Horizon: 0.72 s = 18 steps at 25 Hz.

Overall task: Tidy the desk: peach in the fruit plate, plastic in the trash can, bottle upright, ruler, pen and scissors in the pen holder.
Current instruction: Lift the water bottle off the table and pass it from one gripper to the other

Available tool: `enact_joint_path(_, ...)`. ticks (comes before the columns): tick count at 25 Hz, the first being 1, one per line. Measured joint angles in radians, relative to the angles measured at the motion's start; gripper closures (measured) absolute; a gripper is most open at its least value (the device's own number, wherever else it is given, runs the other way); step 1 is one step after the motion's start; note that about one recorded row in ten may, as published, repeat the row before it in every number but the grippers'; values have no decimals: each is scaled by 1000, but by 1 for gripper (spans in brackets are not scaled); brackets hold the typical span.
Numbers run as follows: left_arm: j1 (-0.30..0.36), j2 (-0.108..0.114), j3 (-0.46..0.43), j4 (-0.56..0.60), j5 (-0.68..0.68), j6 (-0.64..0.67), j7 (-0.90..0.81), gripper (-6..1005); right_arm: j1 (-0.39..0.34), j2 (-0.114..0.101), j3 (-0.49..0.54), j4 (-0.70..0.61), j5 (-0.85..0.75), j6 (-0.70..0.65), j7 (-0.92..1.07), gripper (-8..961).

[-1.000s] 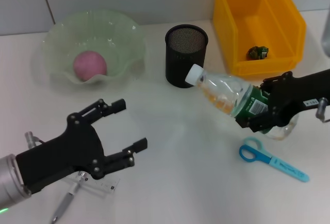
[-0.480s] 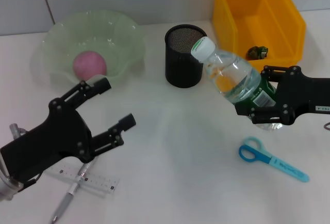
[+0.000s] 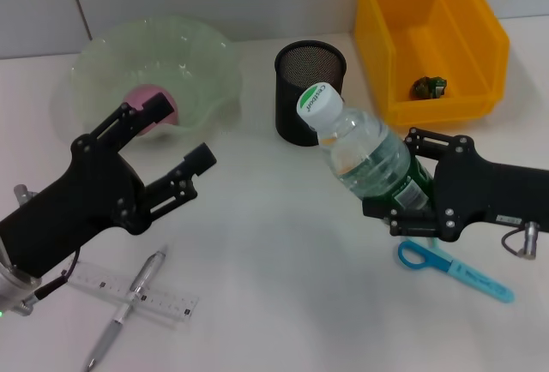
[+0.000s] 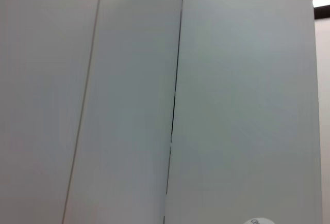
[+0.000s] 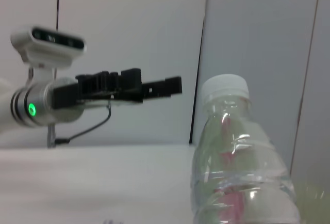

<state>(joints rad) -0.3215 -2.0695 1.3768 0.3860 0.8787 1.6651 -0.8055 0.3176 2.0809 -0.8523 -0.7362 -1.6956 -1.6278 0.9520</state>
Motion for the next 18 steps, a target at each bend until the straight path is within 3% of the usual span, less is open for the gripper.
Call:
enact_joint_path(8, -21, -2, 11, -35, -29, 77, -26, 182, 14, -1, 5, 122, 90, -28, -135, 178)
enact_joint_path(18, -44, -3, 14, -73, -20, 78, -6, 183, 56, 1, -6, 238, 119, -73, -213, 178)
